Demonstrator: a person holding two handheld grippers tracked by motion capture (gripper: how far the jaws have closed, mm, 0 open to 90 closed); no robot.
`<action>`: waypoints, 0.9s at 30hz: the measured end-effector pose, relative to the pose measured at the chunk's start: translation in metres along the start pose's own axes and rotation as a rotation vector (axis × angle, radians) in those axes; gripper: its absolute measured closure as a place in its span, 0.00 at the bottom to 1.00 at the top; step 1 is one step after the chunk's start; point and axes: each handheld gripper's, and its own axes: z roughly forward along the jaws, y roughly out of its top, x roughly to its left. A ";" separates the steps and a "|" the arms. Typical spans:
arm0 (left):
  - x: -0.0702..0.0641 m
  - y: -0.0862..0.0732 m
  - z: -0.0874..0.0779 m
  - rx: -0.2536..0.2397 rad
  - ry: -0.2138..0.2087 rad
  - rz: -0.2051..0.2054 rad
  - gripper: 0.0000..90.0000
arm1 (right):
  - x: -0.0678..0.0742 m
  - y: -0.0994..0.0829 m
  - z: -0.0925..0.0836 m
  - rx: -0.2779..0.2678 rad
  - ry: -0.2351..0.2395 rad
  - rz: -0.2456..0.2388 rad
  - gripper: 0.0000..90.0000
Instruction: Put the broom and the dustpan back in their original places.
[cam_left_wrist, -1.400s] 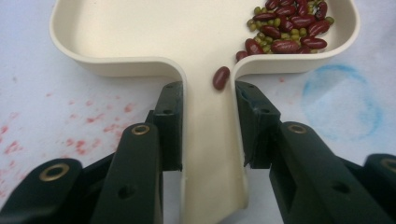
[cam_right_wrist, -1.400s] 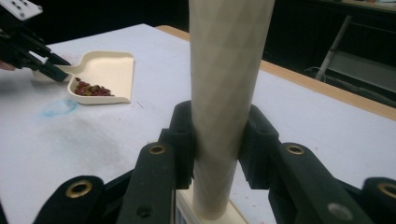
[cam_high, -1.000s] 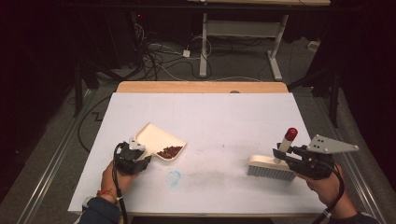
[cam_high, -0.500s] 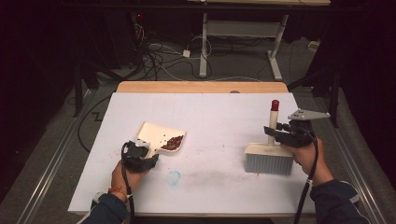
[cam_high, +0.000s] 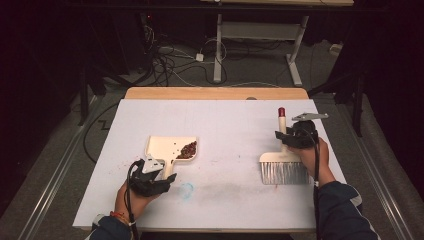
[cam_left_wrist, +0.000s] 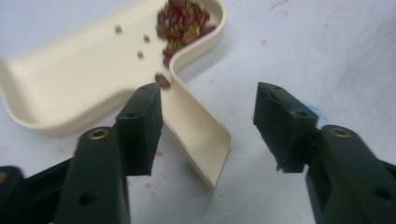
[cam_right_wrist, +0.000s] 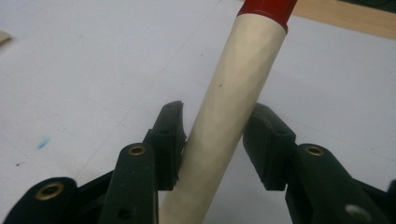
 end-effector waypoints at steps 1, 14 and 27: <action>-0.001 -0.002 -0.004 -0.042 0.016 0.011 0.45 | 0.000 0.000 0.002 0.006 -0.001 -0.001 0.65; 0.007 -0.027 -0.021 -0.117 0.027 0.093 0.24 | 0.000 0.000 -0.007 -0.116 -0.050 -0.004 0.63; 0.008 -0.031 -0.015 -0.078 0.037 0.080 0.18 | 0.019 0.008 -0.028 -0.257 -0.032 -0.094 0.37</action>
